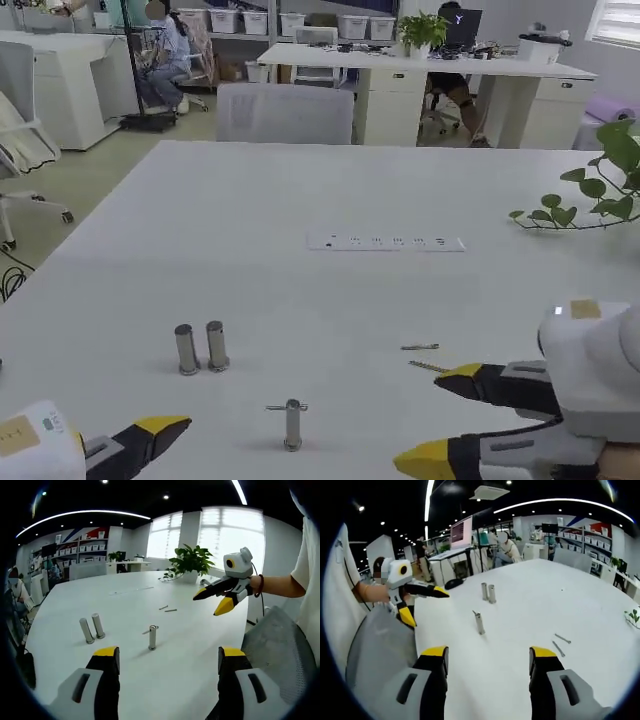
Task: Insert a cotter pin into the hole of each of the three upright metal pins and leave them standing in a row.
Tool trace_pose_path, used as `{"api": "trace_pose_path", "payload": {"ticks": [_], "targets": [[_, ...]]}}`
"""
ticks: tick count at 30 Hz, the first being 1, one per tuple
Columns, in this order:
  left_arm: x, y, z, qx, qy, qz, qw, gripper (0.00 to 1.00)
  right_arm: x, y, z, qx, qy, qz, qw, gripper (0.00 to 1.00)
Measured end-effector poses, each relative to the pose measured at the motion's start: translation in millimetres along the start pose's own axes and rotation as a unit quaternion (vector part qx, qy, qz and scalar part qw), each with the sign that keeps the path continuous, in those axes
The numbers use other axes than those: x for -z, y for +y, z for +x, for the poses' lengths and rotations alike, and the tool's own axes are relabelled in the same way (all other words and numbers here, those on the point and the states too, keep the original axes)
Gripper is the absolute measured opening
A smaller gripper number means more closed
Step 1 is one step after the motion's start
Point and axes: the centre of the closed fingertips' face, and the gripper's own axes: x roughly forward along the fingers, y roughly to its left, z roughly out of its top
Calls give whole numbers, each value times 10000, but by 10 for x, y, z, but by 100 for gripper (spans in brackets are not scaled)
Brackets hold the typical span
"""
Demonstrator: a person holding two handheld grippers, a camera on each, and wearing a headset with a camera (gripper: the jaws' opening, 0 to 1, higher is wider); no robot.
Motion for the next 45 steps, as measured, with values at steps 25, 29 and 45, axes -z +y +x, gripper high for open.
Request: {"api": "trace_pose_path", "payload": {"ticks": [25, 29, 45], "targets": [[-34, 125, -71, -269, 5, -78, 9996, 80, 145, 31, -243, 273, -367, 225, 9987, 86], [-51, 137, -72, -288, 13, -49, 9996, 80, 132, 60, -262, 261, -430, 127, 9987, 94], [-126, 310, -105, -471, -6, -53, 9989, 79, 171, 121, -261, 240, -430, 20, 9988, 100]]}}
